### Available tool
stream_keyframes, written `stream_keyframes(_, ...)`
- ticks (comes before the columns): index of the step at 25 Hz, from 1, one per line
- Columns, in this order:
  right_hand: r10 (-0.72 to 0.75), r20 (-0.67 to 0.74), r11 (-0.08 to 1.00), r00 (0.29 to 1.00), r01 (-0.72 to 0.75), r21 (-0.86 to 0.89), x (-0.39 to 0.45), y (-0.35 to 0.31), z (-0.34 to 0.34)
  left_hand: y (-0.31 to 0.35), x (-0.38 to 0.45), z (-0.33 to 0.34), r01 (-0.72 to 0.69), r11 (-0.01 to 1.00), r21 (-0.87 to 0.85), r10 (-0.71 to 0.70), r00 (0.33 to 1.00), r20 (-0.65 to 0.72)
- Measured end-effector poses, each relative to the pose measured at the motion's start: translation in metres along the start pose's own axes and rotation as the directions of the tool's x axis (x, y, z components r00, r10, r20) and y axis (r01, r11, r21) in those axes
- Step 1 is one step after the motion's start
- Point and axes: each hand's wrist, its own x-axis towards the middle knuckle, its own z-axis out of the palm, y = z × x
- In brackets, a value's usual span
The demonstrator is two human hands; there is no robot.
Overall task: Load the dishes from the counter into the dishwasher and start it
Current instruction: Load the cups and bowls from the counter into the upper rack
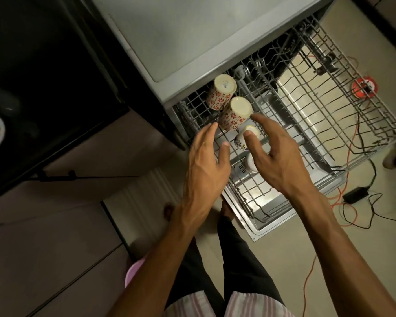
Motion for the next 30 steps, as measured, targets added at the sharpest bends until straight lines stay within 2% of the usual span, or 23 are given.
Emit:
stream_keyframes(8,-0.131,0.068,0.991,0.989,0.129,0.035,0.000,-0.069,0.021,-0.009,-0.025,-0.063,-0.003,1.000,-0.020,0.000,0.988,-0.152)
stream_keyframes(14,-0.243,0.092,0.970,0.966,0.239,0.053,0.006,-0.114,0.036,-0.019,-0.034,-0.101,-0.040,0.999,-0.024,0.030,0.949,-0.313)
stream_keyframes(21,-0.334,0.087,0.942,0.938,0.333,0.027,0.008,-0.157,0.045,-0.016,-0.037,-0.138,-0.018,0.996,-0.085,-0.013,0.936,-0.352)
stream_keyframes(26,-0.362,0.107,0.932,0.926,0.360,0.043,0.005,-0.186,0.054,-0.020,-0.043,-0.165,-0.066,0.988,-0.139,0.004,0.913,-0.407)
stream_keyframes(30,-0.404,0.130,0.914,0.905,0.399,0.070,0.001,-0.215,0.065,-0.029,-0.050,-0.189,-0.099,0.988,-0.121,0.027,0.871,-0.491)
